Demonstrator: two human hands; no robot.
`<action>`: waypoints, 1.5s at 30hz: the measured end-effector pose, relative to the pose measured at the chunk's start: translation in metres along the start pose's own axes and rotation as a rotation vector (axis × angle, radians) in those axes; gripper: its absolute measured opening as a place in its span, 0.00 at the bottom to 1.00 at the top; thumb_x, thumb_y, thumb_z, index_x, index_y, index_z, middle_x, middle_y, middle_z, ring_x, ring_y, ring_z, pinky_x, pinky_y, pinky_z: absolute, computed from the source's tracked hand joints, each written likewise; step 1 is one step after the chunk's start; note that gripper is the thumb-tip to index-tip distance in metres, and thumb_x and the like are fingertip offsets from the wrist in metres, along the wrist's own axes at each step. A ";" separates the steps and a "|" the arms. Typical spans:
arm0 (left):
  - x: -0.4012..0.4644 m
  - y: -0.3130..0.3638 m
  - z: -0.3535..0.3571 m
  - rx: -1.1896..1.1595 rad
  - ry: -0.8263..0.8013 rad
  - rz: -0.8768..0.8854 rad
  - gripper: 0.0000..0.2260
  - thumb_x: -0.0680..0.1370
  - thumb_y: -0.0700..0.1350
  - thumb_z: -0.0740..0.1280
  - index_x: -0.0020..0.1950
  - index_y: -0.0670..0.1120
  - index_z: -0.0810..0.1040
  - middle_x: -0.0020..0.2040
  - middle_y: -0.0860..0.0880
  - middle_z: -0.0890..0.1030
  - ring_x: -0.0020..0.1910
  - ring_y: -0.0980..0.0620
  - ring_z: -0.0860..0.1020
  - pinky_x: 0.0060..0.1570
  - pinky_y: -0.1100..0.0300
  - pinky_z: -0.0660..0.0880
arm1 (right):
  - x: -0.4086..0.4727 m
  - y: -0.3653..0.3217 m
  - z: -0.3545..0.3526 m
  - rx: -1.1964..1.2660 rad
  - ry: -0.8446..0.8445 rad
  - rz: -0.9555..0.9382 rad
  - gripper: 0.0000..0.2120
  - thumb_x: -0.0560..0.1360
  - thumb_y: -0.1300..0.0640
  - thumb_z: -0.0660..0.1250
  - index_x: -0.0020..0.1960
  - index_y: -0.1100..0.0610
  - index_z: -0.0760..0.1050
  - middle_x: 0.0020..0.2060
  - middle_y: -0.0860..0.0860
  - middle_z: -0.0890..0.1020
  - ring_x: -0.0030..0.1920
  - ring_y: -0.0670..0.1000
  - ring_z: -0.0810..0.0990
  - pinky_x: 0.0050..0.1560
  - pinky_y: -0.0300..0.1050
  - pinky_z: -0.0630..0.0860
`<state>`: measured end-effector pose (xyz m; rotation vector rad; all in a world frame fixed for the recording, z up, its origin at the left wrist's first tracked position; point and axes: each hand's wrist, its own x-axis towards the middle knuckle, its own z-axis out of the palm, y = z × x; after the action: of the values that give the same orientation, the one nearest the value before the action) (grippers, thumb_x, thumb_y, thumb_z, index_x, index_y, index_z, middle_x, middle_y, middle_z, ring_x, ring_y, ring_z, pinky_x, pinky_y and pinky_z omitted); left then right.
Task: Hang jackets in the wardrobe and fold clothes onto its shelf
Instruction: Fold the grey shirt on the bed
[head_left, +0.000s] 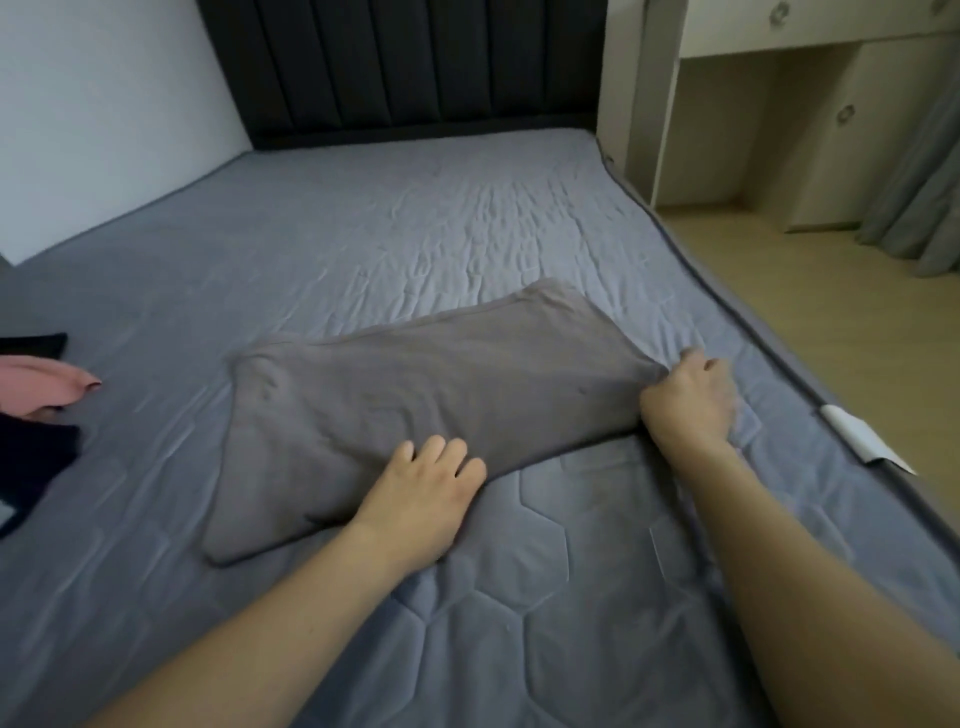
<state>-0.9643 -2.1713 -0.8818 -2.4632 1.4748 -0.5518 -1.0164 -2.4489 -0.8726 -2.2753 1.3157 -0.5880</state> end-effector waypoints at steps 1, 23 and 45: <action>-0.004 0.000 0.001 -0.065 -0.010 0.018 0.14 0.70 0.44 0.53 0.49 0.49 0.76 0.48 0.47 0.78 0.45 0.45 0.77 0.42 0.51 0.74 | -0.008 -0.014 0.001 -0.040 0.052 -0.129 0.23 0.73 0.59 0.61 0.68 0.61 0.66 0.65 0.63 0.69 0.64 0.65 0.69 0.65 0.57 0.64; -0.116 -0.164 0.038 -2.140 -0.381 -1.300 0.18 0.69 0.47 0.69 0.56 0.42 0.84 0.52 0.42 0.84 0.44 0.46 0.84 0.43 0.57 0.81 | -0.085 -0.198 0.147 -0.352 -0.714 -0.758 0.33 0.77 0.32 0.44 0.78 0.44 0.43 0.79 0.50 0.45 0.78 0.51 0.42 0.73 0.63 0.38; -0.124 -0.186 0.054 -2.173 -0.574 -1.034 0.10 0.73 0.36 0.73 0.53 0.40 0.81 0.49 0.43 0.85 0.47 0.47 0.84 0.47 0.51 0.82 | -0.120 -0.383 0.196 -0.200 -0.816 -0.799 0.07 0.75 0.62 0.62 0.52 0.58 0.74 0.46 0.55 0.77 0.42 0.53 0.75 0.37 0.38 0.70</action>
<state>-0.8452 -1.9745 -0.8869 -3.4673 -0.1995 2.8430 -0.6968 -2.1398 -0.8303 -2.7007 0.0617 0.2795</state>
